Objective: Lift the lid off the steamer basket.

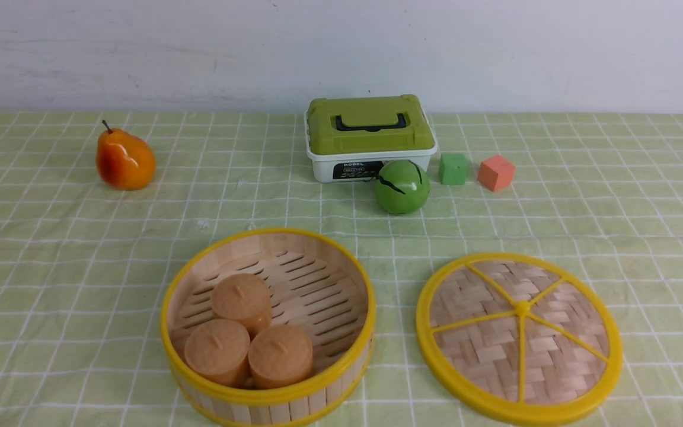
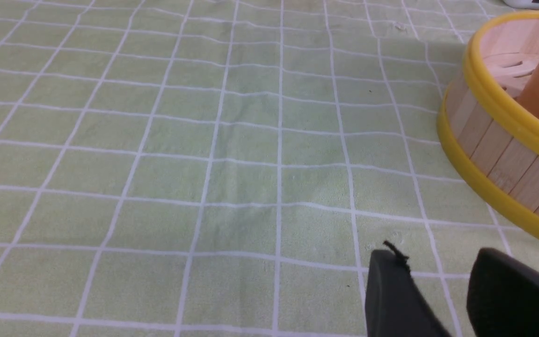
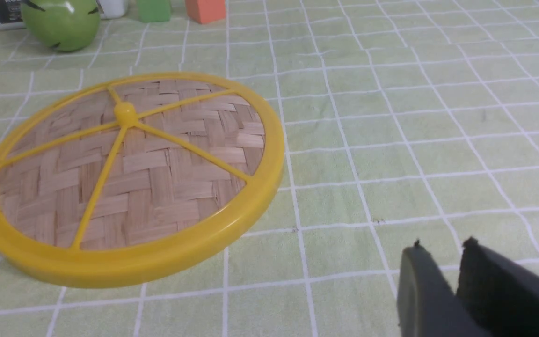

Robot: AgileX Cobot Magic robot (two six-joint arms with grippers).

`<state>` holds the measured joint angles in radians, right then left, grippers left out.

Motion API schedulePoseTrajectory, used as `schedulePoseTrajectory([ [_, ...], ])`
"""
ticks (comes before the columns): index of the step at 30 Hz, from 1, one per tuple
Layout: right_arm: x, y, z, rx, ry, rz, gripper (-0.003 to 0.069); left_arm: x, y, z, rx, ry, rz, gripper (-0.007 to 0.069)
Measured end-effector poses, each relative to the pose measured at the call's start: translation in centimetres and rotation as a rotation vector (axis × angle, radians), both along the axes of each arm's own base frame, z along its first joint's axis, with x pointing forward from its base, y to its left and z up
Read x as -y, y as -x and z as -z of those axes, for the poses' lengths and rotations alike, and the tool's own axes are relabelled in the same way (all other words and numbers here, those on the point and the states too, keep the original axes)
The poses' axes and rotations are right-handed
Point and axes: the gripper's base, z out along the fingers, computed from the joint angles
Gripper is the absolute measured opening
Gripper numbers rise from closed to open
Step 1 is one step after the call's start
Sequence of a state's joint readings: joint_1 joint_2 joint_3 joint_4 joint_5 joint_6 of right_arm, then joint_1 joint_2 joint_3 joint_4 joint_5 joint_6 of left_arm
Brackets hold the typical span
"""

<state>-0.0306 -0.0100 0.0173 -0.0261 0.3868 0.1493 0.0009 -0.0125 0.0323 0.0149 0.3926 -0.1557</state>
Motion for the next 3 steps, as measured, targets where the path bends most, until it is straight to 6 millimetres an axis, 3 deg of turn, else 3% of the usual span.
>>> schedulePoseTrajectory([
  [3,0.0,0.0,0.0,0.0,0.0,0.0,0.011,0.0,0.0,0.0,0.0,0.0,0.0,0.0239],
])
